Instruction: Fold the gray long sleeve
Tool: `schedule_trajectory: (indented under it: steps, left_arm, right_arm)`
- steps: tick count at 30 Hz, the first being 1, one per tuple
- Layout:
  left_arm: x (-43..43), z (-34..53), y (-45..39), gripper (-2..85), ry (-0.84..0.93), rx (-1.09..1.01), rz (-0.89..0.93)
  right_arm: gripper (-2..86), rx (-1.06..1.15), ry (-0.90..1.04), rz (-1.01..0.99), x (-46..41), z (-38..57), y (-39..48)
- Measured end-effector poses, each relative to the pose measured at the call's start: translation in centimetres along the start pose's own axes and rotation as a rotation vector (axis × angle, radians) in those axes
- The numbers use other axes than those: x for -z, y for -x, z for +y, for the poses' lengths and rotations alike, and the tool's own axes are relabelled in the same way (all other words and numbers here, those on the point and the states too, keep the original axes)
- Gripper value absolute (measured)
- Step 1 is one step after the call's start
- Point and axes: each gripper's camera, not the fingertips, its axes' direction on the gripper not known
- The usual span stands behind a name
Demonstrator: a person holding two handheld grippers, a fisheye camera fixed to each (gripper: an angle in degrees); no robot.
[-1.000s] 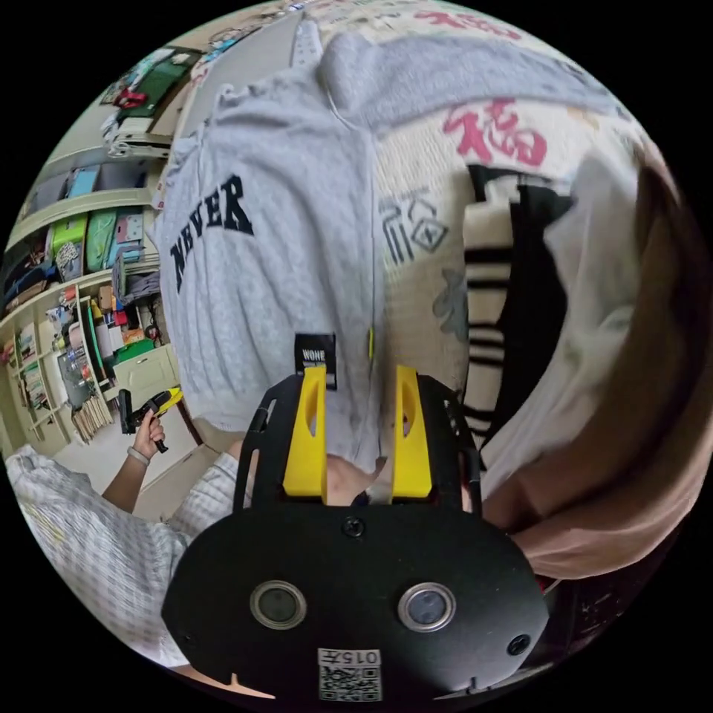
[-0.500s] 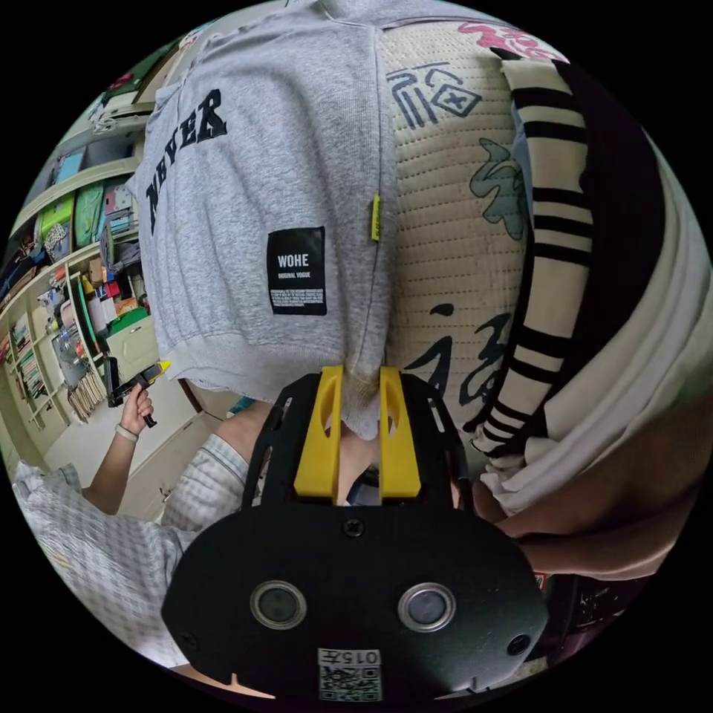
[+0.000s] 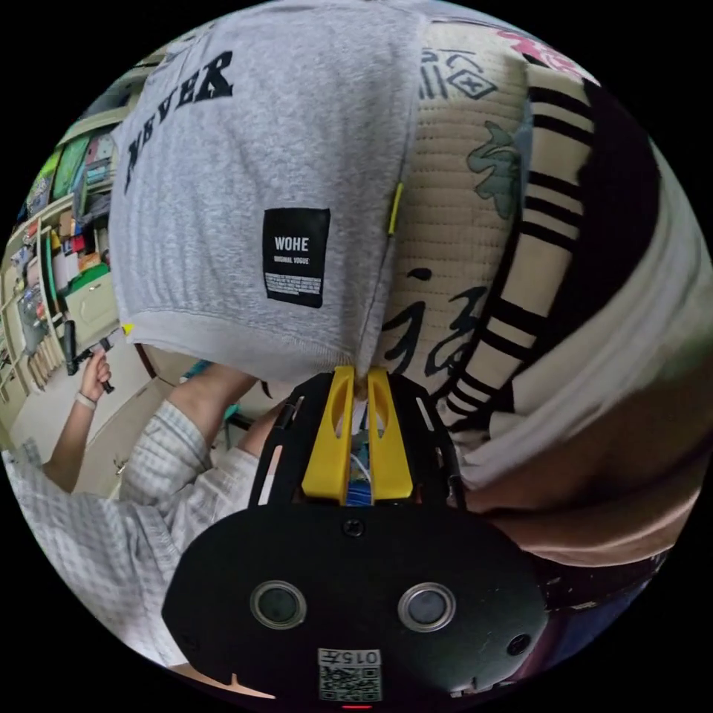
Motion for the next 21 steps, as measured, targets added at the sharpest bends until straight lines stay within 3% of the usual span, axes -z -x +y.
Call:
schedule_trajectory:
  steps: [5,15,21]
  left_arm:
    - [0.1,2.1,2.5,1.1,-0.018,-0.048,0.019]
    - [2.7,8.2,5.5,1.2,-0.139,-0.246,-0.139]
    - [5.2,10.8,9.4,1.0,-0.165,-0.219,-0.08]
  right_arm:
    - [0.8,0.007,-0.003,-0.037,-0.5,1.0,-2.0]
    - [2.9,-0.026,0.001,-0.101,0.3,4.2,-7.4]
    - [3.0,-0.009,-0.019,-0.141,2.0,7.2,-11.2]
